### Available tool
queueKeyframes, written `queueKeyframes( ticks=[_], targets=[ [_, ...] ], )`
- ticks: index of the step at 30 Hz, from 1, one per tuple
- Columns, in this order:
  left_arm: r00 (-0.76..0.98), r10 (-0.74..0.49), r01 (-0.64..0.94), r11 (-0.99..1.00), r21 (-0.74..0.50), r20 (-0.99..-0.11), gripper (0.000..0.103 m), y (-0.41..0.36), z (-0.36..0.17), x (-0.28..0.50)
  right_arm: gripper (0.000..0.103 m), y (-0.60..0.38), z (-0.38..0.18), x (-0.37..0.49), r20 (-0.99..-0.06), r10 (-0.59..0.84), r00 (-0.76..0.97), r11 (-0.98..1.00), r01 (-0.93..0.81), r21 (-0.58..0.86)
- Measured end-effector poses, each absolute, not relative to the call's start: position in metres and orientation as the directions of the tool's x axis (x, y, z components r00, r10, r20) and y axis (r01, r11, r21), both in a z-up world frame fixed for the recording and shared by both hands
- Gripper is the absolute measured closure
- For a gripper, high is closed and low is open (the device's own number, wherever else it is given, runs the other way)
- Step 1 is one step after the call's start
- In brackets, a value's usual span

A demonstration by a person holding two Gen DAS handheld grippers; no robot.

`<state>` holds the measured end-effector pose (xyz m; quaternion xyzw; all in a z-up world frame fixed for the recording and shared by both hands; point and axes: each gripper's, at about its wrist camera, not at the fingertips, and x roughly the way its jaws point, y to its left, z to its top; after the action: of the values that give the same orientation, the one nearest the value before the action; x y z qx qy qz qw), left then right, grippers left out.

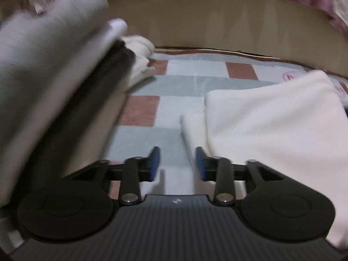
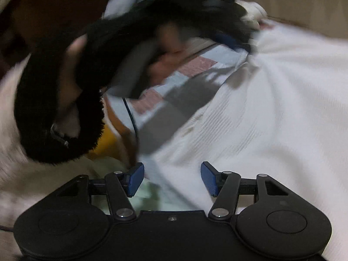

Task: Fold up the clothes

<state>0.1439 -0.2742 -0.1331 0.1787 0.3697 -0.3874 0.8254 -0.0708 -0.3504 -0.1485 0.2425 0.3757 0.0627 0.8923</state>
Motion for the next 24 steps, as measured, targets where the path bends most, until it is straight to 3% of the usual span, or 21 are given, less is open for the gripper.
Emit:
queueKeyframes(
  ticks=[1,5,9,11,13,18,20,21,22,24],
  targets=[
    [0.379,-0.541,0.775,0.629,-0.062,-0.751,0.051,-0.266,-0.131,0.144,0.04,-0.356,-0.145,-0.076,-0.615,0.32,0.72,0.85,0.068,0.522],
    [0.202,-0.621,0.746,0.599,-0.292,-0.757,0.051,-0.248,-0.136,0.148,0.04,-0.411,-0.111,-0.118,-0.581,0.12,0.805,0.848,0.22,0.482],
    [0.302,-0.49,0.771,0.63,-0.093,-0.818,0.05,-0.264,-0.156,0.137,0.04,-0.465,-0.101,-0.147,-0.636,-0.15,0.757,0.826,0.449,0.34],
    [0.35,-0.413,0.762,0.648,-0.001,-0.841,0.059,-0.269,-0.166,0.135,0.039,-0.48,-0.1,-0.159,-0.652,-0.277,0.705,0.798,0.547,0.252],
    [0.342,-0.388,0.736,0.677,-0.013,-0.856,0.064,-0.265,-0.171,0.142,0.038,-0.491,-0.1,-0.172,-0.652,-0.373,0.66,0.764,0.618,0.188],
    [0.24,-0.551,0.64,0.709,-0.297,-0.799,0.058,-0.237,-0.157,0.163,0.039,-0.5,-0.116,-0.193,-0.663,-0.305,0.683,0.728,0.616,0.3],
    [0.165,-0.644,0.591,0.671,-0.448,-0.747,0.051,-0.227,-0.154,0.169,0.039,-0.502,-0.123,-0.194,-0.663,-0.255,0.703,0.726,0.593,0.349],
    [0.129,-0.677,0.563,0.652,-0.509,-0.724,0.041,-0.223,-0.154,0.172,0.038,-0.504,-0.127,-0.193,-0.659,-0.223,0.718,0.719,0.578,0.386],
    [0.099,-0.683,0.538,0.649,-0.538,-0.724,0.033,-0.225,-0.155,0.172,0.038,-0.507,-0.132,-0.193,-0.657,-0.175,0.734,0.702,0.561,0.439],
    [0.094,-0.641,0.56,0.666,-0.492,-0.762,0.033,-0.236,-0.162,0.169,0.036,-0.514,-0.146,-0.192,-0.657,-0.071,0.751,0.65,0.534,0.54]
  ],
)
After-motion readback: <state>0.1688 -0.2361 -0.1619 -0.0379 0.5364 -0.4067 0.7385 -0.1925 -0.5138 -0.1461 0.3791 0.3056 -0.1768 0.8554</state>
